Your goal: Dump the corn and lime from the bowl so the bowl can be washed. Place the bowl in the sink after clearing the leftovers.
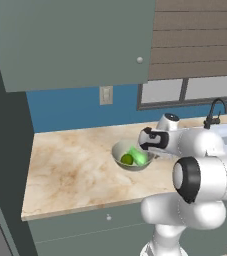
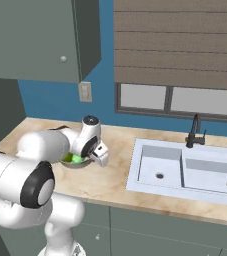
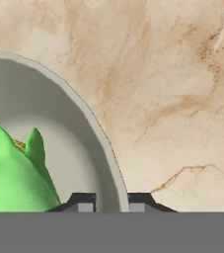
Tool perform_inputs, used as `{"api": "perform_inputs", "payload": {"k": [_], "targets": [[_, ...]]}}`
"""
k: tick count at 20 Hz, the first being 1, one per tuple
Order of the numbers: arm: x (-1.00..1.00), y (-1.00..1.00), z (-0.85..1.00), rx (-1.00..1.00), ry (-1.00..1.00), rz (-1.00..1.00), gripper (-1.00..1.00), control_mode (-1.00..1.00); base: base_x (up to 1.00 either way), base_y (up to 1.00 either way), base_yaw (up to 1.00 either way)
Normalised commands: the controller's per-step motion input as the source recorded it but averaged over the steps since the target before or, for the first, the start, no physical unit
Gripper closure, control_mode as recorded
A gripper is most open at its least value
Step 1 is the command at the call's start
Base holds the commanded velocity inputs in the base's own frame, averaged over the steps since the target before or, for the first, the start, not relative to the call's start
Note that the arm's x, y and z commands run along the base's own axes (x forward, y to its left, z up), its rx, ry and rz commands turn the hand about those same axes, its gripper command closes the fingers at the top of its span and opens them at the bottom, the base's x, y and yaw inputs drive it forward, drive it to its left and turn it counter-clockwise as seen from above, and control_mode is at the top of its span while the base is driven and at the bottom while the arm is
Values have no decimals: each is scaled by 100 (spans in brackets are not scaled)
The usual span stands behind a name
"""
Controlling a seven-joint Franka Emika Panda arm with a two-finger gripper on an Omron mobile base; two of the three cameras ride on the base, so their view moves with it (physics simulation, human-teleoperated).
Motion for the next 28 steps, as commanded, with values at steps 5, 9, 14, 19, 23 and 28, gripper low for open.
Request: {"api": "perform_inputs", "payload": {"k": [5,9,14,19,23,28], "targets": [[0,13,46,-2,-22,0,100,-100,0,0,0],[-8,8,58,-6,-26,0,100,-100,0,0,0],[-16,7,62,-7,-32,0,100,-100,0,0,0],[-27,9,31,-12,-27,0,100,-100,0,0,0],[-22,16,4,-18,-18,0,100,-100,0,0,0],[-7,23,0,-14,-3,0,100,-100,0,0,0]]}}
